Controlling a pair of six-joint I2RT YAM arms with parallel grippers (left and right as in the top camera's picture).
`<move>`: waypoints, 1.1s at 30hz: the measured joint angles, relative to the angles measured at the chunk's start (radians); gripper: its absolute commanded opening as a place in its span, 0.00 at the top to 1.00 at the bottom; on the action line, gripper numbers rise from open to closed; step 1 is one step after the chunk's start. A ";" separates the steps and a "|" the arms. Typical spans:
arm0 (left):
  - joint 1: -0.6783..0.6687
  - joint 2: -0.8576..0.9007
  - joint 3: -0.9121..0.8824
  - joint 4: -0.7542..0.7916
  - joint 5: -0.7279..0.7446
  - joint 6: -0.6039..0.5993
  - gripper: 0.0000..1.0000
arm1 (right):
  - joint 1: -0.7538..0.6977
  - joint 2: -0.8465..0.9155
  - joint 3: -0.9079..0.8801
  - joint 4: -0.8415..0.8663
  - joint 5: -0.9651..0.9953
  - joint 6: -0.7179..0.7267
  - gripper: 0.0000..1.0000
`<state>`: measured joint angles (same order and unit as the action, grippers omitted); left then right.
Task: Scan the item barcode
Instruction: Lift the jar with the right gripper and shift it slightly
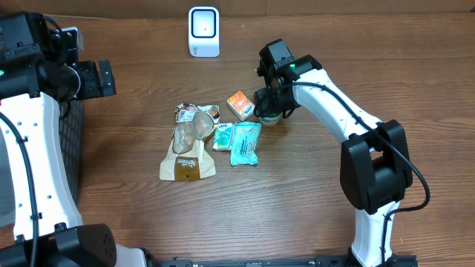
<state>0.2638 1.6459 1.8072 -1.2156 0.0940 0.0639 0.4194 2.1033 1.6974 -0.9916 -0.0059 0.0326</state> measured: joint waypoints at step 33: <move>0.000 0.000 0.000 0.000 0.000 0.000 0.00 | -0.116 0.000 0.125 -0.199 -0.252 -1.223 0.38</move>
<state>0.2638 1.6459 1.8072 -1.2152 0.0937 0.0639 0.3038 2.1033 1.8225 -1.1908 -0.2581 -1.1904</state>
